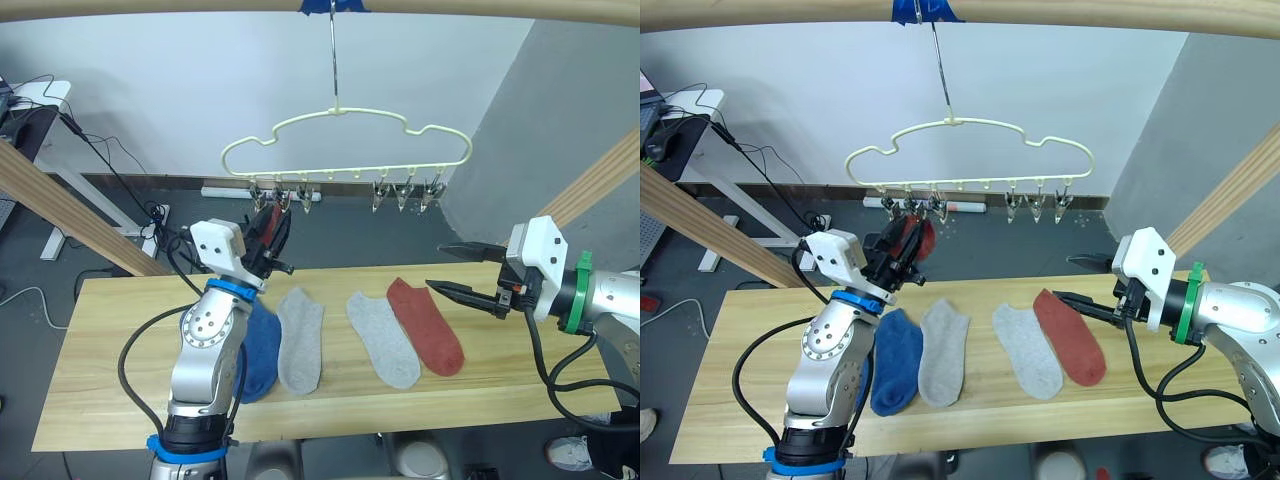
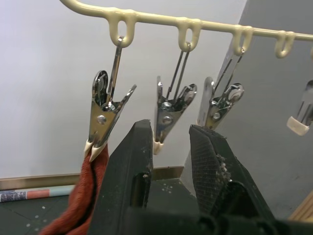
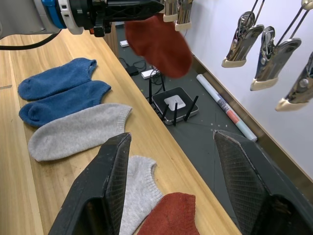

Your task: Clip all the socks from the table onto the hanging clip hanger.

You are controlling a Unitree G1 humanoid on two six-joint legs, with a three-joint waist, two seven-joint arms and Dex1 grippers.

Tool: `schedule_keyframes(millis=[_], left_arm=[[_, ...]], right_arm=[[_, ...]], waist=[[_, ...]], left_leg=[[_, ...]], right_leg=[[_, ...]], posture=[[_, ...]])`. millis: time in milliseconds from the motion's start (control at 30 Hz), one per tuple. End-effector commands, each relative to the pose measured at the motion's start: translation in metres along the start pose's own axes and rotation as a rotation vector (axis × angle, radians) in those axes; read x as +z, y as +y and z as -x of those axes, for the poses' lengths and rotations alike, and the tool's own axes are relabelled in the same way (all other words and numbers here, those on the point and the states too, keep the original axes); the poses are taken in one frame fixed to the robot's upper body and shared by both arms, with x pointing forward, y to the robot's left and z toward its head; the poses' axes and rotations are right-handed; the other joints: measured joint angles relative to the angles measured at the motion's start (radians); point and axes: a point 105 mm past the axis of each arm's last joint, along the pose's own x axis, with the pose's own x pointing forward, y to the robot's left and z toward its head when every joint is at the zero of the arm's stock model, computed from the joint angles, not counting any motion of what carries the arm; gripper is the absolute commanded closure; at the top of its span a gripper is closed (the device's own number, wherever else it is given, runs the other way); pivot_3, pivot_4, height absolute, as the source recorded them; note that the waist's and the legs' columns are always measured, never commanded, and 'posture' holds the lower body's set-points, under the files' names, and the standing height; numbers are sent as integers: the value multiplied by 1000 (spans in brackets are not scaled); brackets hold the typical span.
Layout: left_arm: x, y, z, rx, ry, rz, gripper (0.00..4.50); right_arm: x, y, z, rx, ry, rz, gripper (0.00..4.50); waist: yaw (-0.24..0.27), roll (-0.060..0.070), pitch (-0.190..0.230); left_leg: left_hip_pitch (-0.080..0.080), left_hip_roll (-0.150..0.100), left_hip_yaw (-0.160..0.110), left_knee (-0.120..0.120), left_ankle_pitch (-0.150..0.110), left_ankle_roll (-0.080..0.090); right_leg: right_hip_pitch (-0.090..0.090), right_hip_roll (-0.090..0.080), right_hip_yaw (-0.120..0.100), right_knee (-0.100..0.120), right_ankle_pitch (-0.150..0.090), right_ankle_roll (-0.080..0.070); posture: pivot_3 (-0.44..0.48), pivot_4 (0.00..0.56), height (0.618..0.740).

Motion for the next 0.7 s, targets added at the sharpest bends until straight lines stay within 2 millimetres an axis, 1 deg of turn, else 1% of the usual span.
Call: schedule_keyframes(millis=[33,300,700], left_arm=[[12,1,-3,3,-57,-23,3126],[22,0,-9,-1,-85,-9,3126],[27,-1,-12,4,-94,-11,3126]], right_arm=[[8,0,2,1,-15,32,1675],[14,3,0,30,-45,29,1675],[15,6,-3,46,-53,20,1675]], waist=[[0,0,0],[-1,0,0],[-1,0,0]], left_leg=[[0,0,0,0,0,0],[0,0,0,0,0,0],[0,0,0,1,0,0]], right_leg=[[0,0,0,0,0,0],[0,0,0,0,0,0],[0,0,0,0,0,0]], posture=[[-303,316,740],[-302,316,740],[-295,316,740]])
